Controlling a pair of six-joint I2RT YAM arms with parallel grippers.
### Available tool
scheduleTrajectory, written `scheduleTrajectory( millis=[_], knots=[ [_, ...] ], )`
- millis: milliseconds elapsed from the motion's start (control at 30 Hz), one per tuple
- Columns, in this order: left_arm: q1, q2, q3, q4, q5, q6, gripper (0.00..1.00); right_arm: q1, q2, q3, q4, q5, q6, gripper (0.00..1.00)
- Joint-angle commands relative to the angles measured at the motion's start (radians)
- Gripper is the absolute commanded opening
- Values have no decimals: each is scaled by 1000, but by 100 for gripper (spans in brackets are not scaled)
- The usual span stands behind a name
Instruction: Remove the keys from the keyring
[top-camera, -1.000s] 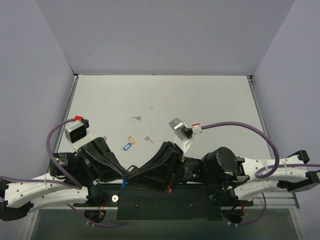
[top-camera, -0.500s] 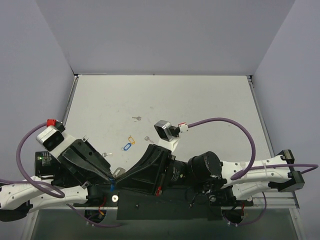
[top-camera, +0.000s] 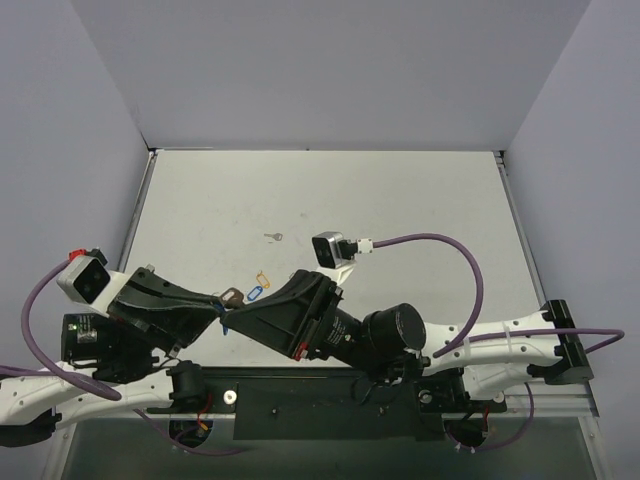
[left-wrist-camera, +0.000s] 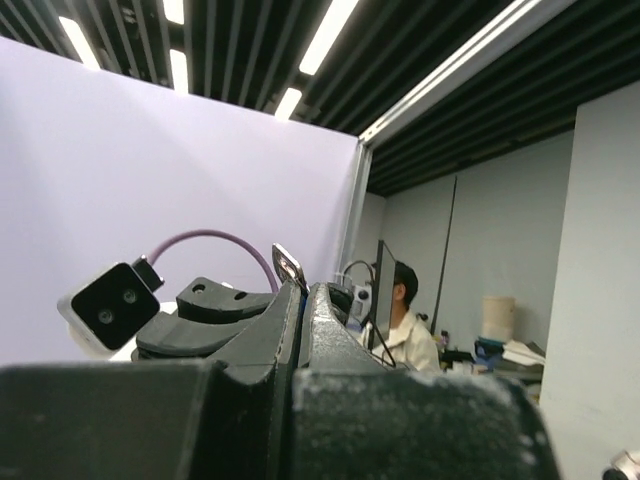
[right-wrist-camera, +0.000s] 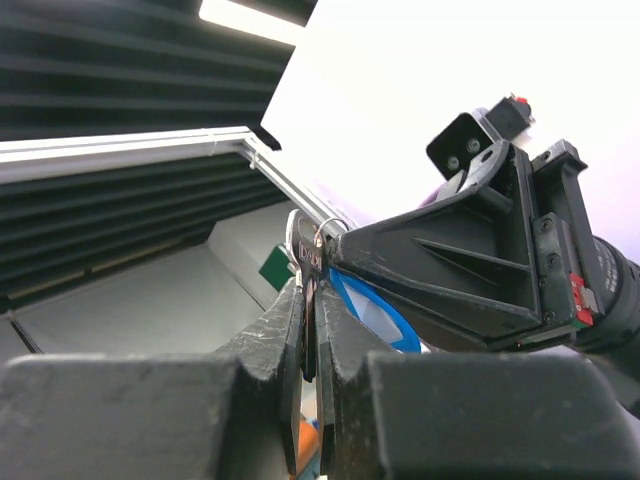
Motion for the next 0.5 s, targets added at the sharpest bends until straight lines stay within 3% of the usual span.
scheduleTrajectory(
  millis=[0,467],
  knots=[
    [21,53,-86,23,-362,124,0,34,58,-9,151,-122,70,0],
    [-24,208,-94,268,-661,377,0,22,239,-6,371,-12,234,0]
  ],
)
